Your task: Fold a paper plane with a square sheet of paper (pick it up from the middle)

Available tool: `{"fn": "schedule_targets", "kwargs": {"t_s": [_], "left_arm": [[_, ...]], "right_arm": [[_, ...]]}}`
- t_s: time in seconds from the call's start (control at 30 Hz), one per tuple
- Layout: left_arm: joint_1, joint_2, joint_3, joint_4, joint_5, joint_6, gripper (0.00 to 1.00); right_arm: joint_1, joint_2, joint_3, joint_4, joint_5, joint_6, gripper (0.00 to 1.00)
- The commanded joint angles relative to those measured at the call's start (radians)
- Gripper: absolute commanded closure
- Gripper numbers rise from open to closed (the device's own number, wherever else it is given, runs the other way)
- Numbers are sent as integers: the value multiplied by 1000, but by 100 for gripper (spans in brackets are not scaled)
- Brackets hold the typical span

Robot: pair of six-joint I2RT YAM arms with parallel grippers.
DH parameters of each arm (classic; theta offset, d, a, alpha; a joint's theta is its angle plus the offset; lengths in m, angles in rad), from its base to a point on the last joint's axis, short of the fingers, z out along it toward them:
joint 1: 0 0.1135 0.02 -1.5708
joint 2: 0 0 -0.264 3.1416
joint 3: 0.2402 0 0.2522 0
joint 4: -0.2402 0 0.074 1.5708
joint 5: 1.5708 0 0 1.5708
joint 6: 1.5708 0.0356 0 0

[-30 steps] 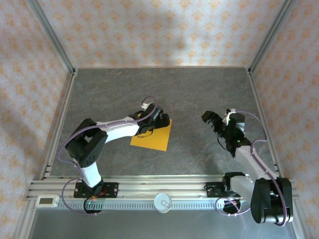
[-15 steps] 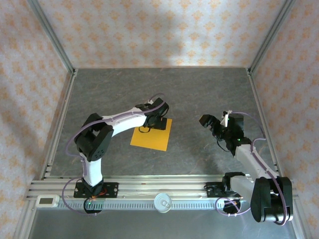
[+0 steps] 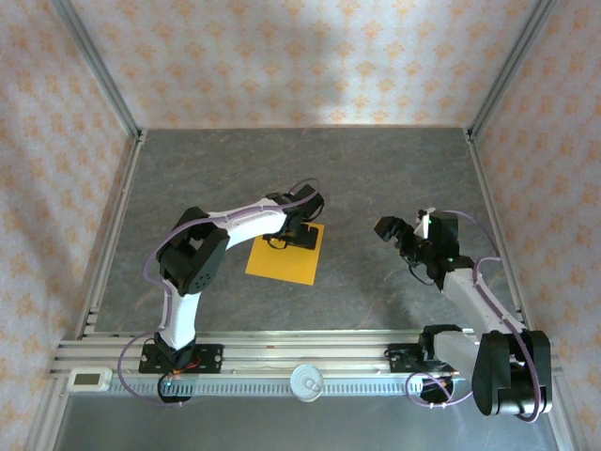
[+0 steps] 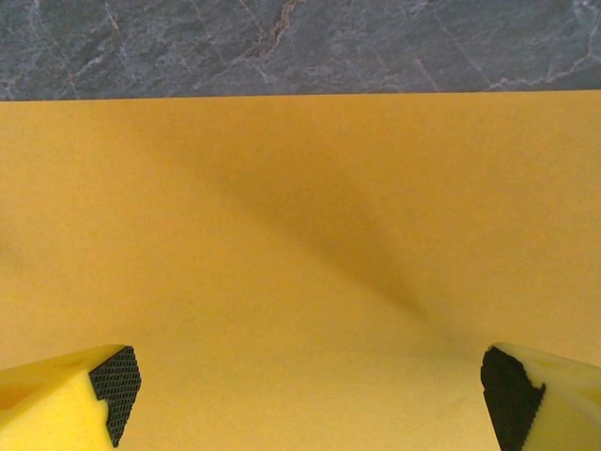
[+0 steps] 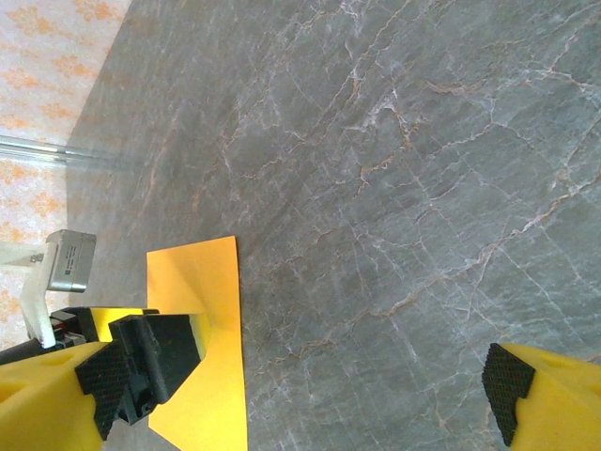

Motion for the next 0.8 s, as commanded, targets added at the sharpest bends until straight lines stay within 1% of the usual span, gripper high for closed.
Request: {"fn": "schedule_targets", "kwargs": {"t_s": [0.0,0.3,0.57,0.77], "left_arm": [[8,9,13,-54,13,2,2],[18,-20,-37,-42,31,-12,2],[20,2,-62,-17,66,-13,2],[20,22,-119,26,94,-10,2]], "right_arm": [[-3,3,36,-31,-12,-23,0],[-3,5,49,-52,-13,-30,0],[-3,2,53,-67,-13,-34,0],[-3,0,47,-87,1,-35,0]]}}
